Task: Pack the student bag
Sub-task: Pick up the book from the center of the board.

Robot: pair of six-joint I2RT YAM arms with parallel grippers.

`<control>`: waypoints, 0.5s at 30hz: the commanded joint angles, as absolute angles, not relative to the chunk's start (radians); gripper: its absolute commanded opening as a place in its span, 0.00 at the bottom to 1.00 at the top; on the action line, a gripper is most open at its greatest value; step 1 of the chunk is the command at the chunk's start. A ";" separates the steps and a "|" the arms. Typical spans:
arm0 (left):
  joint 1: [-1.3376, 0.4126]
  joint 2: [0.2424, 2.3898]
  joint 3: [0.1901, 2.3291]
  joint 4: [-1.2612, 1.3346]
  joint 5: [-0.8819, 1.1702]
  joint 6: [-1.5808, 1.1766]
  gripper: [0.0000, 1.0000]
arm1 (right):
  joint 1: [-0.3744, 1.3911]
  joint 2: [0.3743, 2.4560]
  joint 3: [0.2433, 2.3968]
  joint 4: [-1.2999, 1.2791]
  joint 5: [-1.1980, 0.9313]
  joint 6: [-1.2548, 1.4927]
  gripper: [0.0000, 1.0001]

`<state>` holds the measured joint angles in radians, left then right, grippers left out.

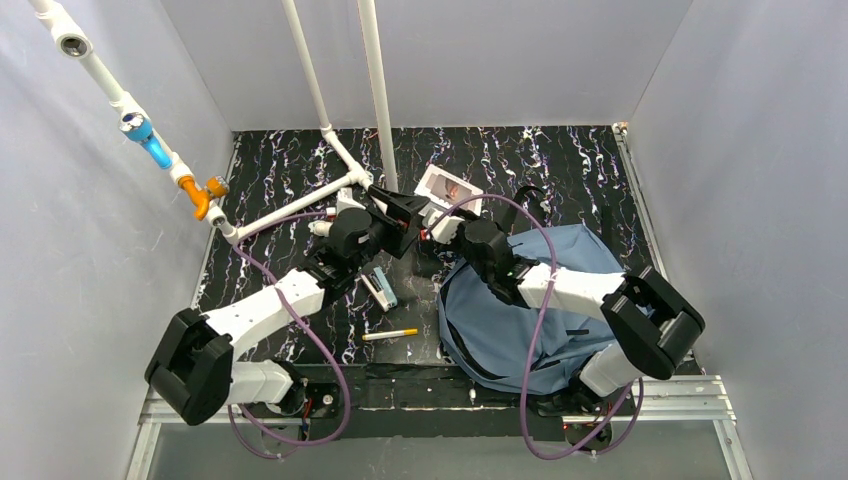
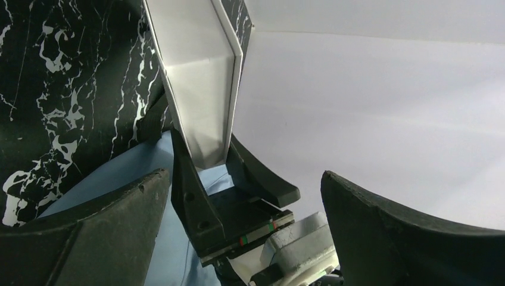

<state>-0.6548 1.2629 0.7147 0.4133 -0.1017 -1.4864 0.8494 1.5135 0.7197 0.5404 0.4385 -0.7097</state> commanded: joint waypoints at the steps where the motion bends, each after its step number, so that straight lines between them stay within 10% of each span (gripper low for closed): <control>1: -0.655 1.275 0.774 0.318 -0.172 -1.497 0.98 | 0.841 1.453 0.769 0.500 0.342 -0.642 0.28; 15: -0.702 1.484 0.927 0.328 -0.267 -1.345 0.90 | 0.851 1.371 0.792 0.420 0.374 -0.575 0.34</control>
<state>-0.6701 1.4784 0.8852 0.3367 -0.1814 -1.4174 0.8394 1.4227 0.7429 0.4141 0.3256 -0.6247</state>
